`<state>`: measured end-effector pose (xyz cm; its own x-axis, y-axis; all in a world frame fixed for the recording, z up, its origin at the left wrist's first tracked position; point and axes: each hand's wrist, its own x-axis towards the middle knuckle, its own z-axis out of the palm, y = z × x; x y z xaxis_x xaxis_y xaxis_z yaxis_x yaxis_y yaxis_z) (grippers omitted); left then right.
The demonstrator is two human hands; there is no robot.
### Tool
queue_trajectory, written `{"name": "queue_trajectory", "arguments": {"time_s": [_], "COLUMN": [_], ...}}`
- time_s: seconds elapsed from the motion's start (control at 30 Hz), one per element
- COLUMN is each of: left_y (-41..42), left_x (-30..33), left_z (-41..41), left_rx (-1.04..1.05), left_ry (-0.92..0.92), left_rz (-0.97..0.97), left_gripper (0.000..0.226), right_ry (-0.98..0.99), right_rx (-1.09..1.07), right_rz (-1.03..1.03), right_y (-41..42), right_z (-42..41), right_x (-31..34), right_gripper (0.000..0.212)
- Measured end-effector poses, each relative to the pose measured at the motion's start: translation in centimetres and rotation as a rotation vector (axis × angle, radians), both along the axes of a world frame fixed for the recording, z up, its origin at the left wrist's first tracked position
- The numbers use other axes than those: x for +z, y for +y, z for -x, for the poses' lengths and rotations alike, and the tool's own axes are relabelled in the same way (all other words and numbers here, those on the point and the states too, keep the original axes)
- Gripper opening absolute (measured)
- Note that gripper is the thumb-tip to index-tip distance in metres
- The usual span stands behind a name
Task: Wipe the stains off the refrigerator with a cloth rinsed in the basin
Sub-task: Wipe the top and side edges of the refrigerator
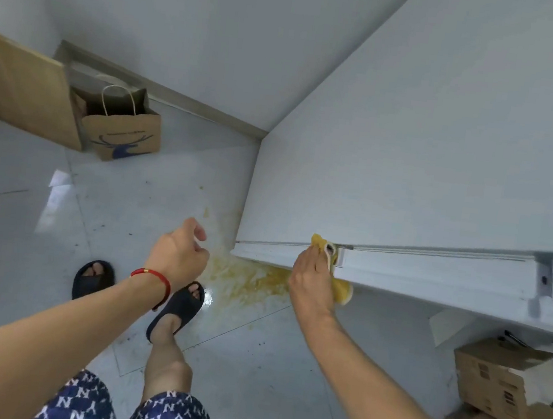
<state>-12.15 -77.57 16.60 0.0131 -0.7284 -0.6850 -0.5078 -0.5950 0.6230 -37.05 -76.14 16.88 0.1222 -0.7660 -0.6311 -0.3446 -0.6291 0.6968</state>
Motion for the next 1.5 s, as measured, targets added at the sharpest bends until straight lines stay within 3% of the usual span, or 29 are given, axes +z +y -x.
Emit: {"name": "queue_trajectory", "arguments": {"time_s": [0.23, 0.33, 0.4, 0.53, 0.67, 0.8, 0.87, 0.97, 1.1, 1.37, 1.5], "left_y": [-0.6, -1.2, -1.2, -0.4, -0.3, -0.3, -0.5, -0.6, 0.0, 0.3, 0.8], "left_x": [-7.0, -10.8, -13.4, -19.0, -21.1, -21.3, -21.2, -21.9, -25.7, -37.1, -43.7], "left_z": [0.2, 0.6, 0.8, 1.4, 2.1, 3.3, 3.9, 5.3, 5.3, 5.5, 6.0], "left_rx": [0.050, 0.061, 0.038, -0.113, -0.498, -0.621, -0.520, -0.371, -0.292, 0.163, 0.248], "left_ry": [-0.032, -0.028, -0.036, 0.027, 0.115, 0.077, 0.145, 0.240, 0.182, 0.424, 0.448], "left_rz": [-0.041, -0.059, -0.088, -0.139, -0.126, -0.129, -0.192, -0.242, -0.223, -0.385, -0.419], "left_gripper": [0.021, 0.021, 0.021, 0.037, 0.076, 0.078, 0.073, 0.065, 0.060, 0.049, 0.044], "right_ry": [0.009, -0.035, -0.069, -0.025, 0.041, -0.108, -0.132, 0.085, 0.242, 0.204, 0.201], "right_rx": [-0.032, -0.123, -0.215, -0.044, -0.082, -0.206, -0.195, -0.074, -0.023, -0.029, 0.031], "right_rz": [-0.092, -0.145, -0.205, -0.319, -0.271, -0.097, -0.089, -0.126, -0.170, -0.262, -0.279], "right_y": [-0.9, -1.4, -1.3, -2.0, -1.8, -1.3, -1.2, -0.3, 0.3, 0.2, -0.2], "right_z": [-0.2, -0.6, -0.9, -0.9, -1.1, -0.1, 0.1, -0.5, -1.3, -1.7, -1.7], "right_x": [-11.8, -16.9, -20.3, -26.4, -26.6, -20.9, -18.9, -20.6, -28.4, -45.3, -53.3], "right_gripper": [0.042, 0.028, 0.031, 0.026, 0.044, 0.045, 0.047, 0.053, 0.056, 0.035, 0.044]}}
